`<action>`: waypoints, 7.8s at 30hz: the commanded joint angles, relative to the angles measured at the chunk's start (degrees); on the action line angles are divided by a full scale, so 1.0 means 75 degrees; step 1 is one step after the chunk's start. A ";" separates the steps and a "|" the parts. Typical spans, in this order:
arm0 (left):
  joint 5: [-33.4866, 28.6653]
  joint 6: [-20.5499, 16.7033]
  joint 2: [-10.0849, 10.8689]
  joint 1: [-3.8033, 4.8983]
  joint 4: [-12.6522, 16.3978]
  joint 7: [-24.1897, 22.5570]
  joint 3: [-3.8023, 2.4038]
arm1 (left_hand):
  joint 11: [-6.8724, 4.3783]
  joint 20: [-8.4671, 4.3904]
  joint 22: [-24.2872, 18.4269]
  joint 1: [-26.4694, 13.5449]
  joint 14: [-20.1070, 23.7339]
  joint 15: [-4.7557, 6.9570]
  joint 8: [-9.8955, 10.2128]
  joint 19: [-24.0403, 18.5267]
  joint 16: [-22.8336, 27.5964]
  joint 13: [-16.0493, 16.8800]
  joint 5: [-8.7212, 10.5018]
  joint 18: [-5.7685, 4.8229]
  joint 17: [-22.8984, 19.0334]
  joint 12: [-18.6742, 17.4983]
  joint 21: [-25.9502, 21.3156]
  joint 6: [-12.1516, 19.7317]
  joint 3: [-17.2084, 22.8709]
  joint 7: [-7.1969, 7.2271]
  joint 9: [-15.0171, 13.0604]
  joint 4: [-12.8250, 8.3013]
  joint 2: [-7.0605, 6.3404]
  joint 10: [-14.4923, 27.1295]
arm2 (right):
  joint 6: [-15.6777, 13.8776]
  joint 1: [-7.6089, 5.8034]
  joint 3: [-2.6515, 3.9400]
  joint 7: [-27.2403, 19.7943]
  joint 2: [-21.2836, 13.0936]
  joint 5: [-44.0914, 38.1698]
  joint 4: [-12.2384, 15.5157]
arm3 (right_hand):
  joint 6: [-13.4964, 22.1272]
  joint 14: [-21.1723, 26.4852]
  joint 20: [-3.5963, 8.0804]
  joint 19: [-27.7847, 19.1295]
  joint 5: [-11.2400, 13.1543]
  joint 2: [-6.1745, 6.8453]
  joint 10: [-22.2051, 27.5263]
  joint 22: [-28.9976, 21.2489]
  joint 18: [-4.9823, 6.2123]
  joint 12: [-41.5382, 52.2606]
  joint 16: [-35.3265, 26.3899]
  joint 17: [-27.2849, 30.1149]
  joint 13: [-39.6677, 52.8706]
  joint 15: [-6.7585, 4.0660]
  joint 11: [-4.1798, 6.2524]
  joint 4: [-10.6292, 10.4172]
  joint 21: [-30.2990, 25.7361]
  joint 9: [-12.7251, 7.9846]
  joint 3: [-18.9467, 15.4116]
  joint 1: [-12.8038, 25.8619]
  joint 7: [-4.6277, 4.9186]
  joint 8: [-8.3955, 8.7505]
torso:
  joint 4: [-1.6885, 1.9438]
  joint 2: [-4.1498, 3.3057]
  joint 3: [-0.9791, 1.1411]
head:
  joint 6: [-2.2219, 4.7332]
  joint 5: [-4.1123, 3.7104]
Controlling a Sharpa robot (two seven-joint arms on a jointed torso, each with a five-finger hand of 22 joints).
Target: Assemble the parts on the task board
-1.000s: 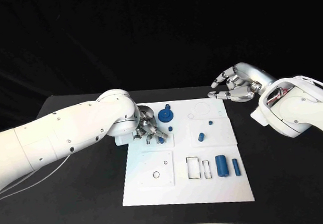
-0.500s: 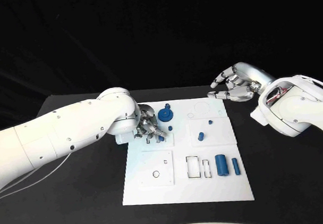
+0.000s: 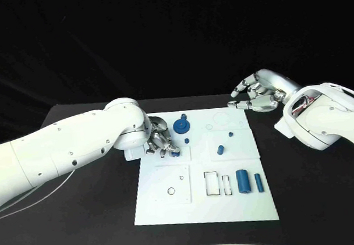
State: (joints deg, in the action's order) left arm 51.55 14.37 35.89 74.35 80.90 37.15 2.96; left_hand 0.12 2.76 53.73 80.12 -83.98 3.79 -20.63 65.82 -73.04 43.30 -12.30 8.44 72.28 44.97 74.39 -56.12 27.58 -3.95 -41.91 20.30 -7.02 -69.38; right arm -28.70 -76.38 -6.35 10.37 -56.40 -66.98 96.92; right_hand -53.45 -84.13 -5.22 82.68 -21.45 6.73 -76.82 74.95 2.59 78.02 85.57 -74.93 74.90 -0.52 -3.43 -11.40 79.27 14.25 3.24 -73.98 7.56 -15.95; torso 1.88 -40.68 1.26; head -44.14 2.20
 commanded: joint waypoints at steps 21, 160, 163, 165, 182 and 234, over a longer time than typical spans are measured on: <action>0.0397 -0.0854 0.0233 -0.0027 0.0309 -0.0129 -0.0009 | -0.0152 -0.0053 0.0300 -0.0852 -0.0250 0.0068 -0.0185 0.0152 -0.0199 0.0201 0.0077 -0.0184 0.0204 0.0278 0.0219 -0.0276 0.2247 0.0084 -0.0349 -0.1992 -0.0515 -0.0394 | 0.0093 0.0002 0.0000 0.0008 0.0003 -0.0032 -0.0013 | 0.0048 -0.0513 -0.0011 -0.0043 -0.0103 -0.0063 0.0008 0.0883 0.0055 -0.0027 -0.0041 -0.0918 0.0043 -0.0061 0.0046 -0.0024 -0.0035 0.0013 -0.0029 0.0015 0.0013 -0.0045 | -0.0010 -0.0011 -0.0001 | 0.0023 0.0071; 0.1579 -0.0346 0.0108 -0.0246 0.0285 0.0020 0.0015 | -0.0417 -0.0200 0.0823 -0.2343 -0.0286 0.0269 -0.0168 0.0629 -0.0192 0.1235 0.0141 -0.0303 0.0253 0.1342 0.0413 -0.1064 -0.0309 0.0431 -0.0192 -0.0690 -0.0306 -0.1234 | 0.0108 0.0009 -0.0001 -0.0009 -0.0094 -0.0007 0.0075 | 0.0041 -0.0483 -0.0005 -0.0100 -0.0227 -0.0117 0.0042 0.0813 0.0080 -0.0065 -0.0127 -0.0787 -0.0003 -0.0067 0.0051 -0.0163 -0.0145 0.0019 -0.0078 0.0104 0.0006 -0.0073 | -0.0016 -0.0004 0.0000 | -0.0154 0.0019; 0.1553 -0.0374 0.0146 -0.0247 0.0327 0.0015 0.0012 | -0.0412 -0.0199 0.0819 -0.2403 -0.0286 0.0263 -0.0158 0.0628 -0.0190 0.1236 0.0144 -0.0302 0.0254 0.1337 0.0409 -0.1072 -0.0610 0.0425 -0.0176 -0.0550 -0.0329 -0.1222 | 0.0104 0.0009 -0.0001 -0.0011 -0.0098 -0.0006 0.0075 | 0.0044 -0.0482 -0.0005 -0.0107 -0.0229 -0.0113 0.0047 0.0804 0.0083 -0.0069 -0.0133 -0.0781 -0.0008 -0.0068 0.0052 -0.0178 -0.0159 0.0019 -0.0089 0.0117 0.0006 -0.0075 | -0.0014 -0.0006 -0.0001 | -0.0152 0.0017; 0.1506 -0.0394 0.0190 -0.0247 0.0374 0.0011 0.0008 | -0.0400 -0.0197 0.0815 -0.2533 -0.0286 0.0254 -0.0153 0.0627 -0.0189 0.1223 0.0162 -0.0302 0.0255 0.1322 0.0407 -0.1075 -0.0855 0.0408 -0.0169 -0.0496 -0.0400 -0.1210 | 0.0101 0.0009 -0.0001 -0.0012 -0.0101 -0.0005 0.0073 | 0.0044 -0.0482 -0.0005 -0.0107 -0.0229 -0.0113 0.0047 0.0804 0.0083 -0.0069 -0.0133 -0.0781 -0.0008 -0.0068 0.0052 -0.0178 -0.0159 0.0019 -0.0089 0.0117 0.0006 -0.0075 | -0.0014 -0.0007 -0.0002 | -0.0148 0.0018; 0.0700 -0.0673 0.0713 -0.0043 0.0694 -0.0010 -0.0326 | -0.0299 -0.0117 0.0466 -0.2532 -0.0272 0.0181 -0.0106 0.0387 -0.0149 0.0326 0.0131 -0.0233 0.0234 0.0478 0.0215 -0.0732 -0.2330 0.0292 -0.0163 -0.0493 -0.0133 -0.0647 | 0.0092 0.0016 -0.0001 -0.0030 -0.0076 0.0024 -0.0013 | 0.0048 -0.0474 -0.0004 -0.0129 -0.0233 -0.0111 0.0054 0.0779 0.0092 -0.0076 -0.0152 -0.0753 -0.0016 -0.0068 0.0051 -0.0201 -0.0195 0.0019 -0.0105 0.0137 0.0006 -0.0076 | -0.0016 -0.0007 -0.0005 | -0.0066 0.0025; 0.1076 0.0554 -0.0514 0.0354 -0.1993 -0.0107 -0.0178 | 0.0119 0.0133 -0.0324 -0.1885 -0.0102 -0.0171 0.0573 -0.0140 0.0141 -0.0787 0.0116 -0.0085 -0.0027 -0.0400 -0.0276 0.0052 -0.3341 -0.0175 0.0837 -0.0469 0.0302 0.0221 | 0.0129 0.0020 -0.0003 -0.0030 -0.0032 0.0033 -0.0045 | 0.0050 -0.0475 -0.0002 -0.0117 -0.0292 -0.0133 0.0041 0.0790 0.0088 -0.0065 -0.0155 -0.0756 -0.0004 -0.0071 0.0058 -0.0224 -0.0188 0.0020 -0.0105 0.0124 0.0002 -0.0084 | -0.0010 -0.0001 0.0003 | -0.0101 0.0075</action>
State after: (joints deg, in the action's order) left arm 59.07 16.06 32.26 77.03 65.83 36.63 1.59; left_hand 1.15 3.75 51.22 66.33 -83.87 2.85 -16.14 64.24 -71.90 37.46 -11.31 7.60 72.13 41.60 72.00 -55.16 2.84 -5.28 -35.71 16.75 -5.11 -67.93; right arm -28.15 -76.25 -6.39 10.33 -56.69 -66.58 96.52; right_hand -53.45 -83.93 -5.23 82.27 -23.42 5.97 -76.62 74.90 2.58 77.79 84.68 -74.94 74.83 -0.73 -3.24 -12.83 78.19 14.32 2.47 -73.22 7.56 -16.39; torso 1.77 -40.73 1.26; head -44.81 2.72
